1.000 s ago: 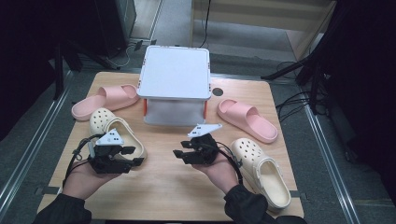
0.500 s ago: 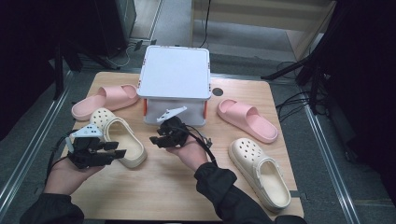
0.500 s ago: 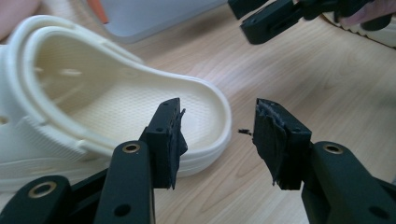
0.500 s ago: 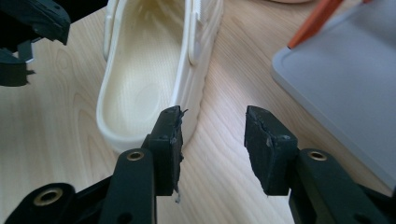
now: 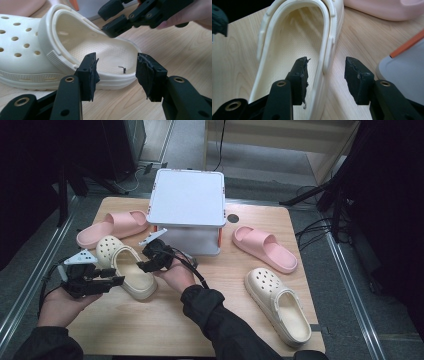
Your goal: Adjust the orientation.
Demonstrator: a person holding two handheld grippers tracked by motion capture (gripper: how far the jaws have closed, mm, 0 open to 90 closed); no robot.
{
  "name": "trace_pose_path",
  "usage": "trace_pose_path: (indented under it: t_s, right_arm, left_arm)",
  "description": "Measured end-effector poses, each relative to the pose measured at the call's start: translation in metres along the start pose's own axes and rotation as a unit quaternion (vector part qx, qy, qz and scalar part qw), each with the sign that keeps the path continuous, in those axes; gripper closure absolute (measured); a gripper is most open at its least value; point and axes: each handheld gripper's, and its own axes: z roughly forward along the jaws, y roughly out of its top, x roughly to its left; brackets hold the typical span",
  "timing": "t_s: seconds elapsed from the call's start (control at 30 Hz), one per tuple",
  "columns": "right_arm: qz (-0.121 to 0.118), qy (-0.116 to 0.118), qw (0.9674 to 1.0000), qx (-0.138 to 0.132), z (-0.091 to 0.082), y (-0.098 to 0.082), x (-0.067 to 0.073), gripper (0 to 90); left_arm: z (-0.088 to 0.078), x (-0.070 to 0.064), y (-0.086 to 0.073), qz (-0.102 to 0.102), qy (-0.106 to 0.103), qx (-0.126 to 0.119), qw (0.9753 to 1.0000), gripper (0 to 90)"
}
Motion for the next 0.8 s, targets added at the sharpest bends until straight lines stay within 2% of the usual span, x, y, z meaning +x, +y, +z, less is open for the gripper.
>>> trace_pose_path:
  t_s: [0.2, 0.33, 0.4, 0.47, 0.53, 0.63, 0.7, 0.8]
  right_arm:
    - [-0.008, -0.008, 0.9998, 0.016, 0.026, 0.008, 0.003, 54.8]
    - [0.009, -0.009, 0.9998, 0.016, 0.037, 0.011, 0.003, 59.3]
    - [0.006, -0.016, 0.9996, 0.022, 0.042, 0.013, 0.005, 64.4]
    - [0.002, -0.022, 0.9991, 0.035, 0.046, 0.015, 0.006, 73.9]
    - [0.026, -0.024, 0.9988, 0.034, 0.044, 0.016, 0.005, 78.6]
    - [0.024, -0.037, 0.9982, 0.040, 0.040, 0.017, 0.007, 79.1]
    - [0.023, -0.038, 0.9983, 0.038, 0.033, 0.018, 0.008, 79.2]
    - [0.010, -0.037, 0.9987, 0.034, 0.019, 0.017, 0.009, 79.4]
  left_arm:
    - [-0.004, 0.007, -0.002, -0.011, -0.006, -0.012, 0.9998, 50.8]
    - [-0.005, 0.010, -0.002, -0.013, -0.006, -0.012, 0.9998, 51.0]
    - [-0.005, 0.011, -0.002, -0.016, -0.002, -0.011, 0.9998, 50.9]
    - [-0.006, 0.011, -0.002, -0.015, 0.002, -0.014, 0.9998, 50.9]
    - [-0.007, 0.010, -0.001, -0.014, 0.003, -0.018, 0.9997, 50.9]
    - [-0.008, 0.010, -0.001, -0.013, 0.005, -0.021, 0.9997, 51.0]
    - [-0.009, 0.010, -0.001, -0.013, 0.006, -0.023, 0.9996, 51.2]
    - [-0.012, 0.009, -0.001, -0.013, 0.010, -0.032, 0.9994, 51.6]
